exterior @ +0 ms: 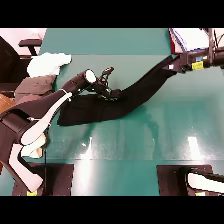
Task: Fold the shirts.
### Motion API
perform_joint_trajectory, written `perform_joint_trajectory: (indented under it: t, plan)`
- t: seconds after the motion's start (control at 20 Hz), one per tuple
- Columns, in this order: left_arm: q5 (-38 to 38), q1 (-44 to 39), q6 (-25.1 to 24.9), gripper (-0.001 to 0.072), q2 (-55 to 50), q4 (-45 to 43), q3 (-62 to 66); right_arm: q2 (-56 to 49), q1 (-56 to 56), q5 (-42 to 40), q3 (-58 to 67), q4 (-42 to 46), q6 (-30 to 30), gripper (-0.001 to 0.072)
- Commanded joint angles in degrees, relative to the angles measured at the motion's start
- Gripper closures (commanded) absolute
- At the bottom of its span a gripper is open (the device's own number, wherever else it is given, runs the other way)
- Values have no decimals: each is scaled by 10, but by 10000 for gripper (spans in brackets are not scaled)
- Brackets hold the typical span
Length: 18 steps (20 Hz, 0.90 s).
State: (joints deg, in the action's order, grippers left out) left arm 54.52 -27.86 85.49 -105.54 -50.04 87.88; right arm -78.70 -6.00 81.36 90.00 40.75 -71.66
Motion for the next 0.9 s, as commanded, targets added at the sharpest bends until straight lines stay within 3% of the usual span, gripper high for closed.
perform_joint_trajectory:
  t: [0.0, 0.25, 0.45, 0.65, 0.7, 0.8, 0.85]
  plan:
    - [24, 0, -9, 682, -3, -6, 9, 2, -40, -3, 45, -2, -10, 693]
    - [76, 51, -19, 682, 62, -69, 85, -23, -115, -8, 106, -3, -9, 693]
    - [148, 169, -19, 681, 173, -136, 167, -113, -242, -17, 200, -3, -9, 693]
    - [168, 279, -19, 681, 282, -190, 199, -241, -387, -96, 289, -7, -9, 690]
    - [170, 304, -19, 681, 305, -193, 199, -266, -416, -126, 296, -7, -9, 665]
    - [173, 344, -17, 681, 338, -193, 199, -303, -458, -180, 294, -7, -9, 327]
    - [178, 358, -15, 681, 348, -193, 199, -315, -470, -185, 294, -7, 6, 298]
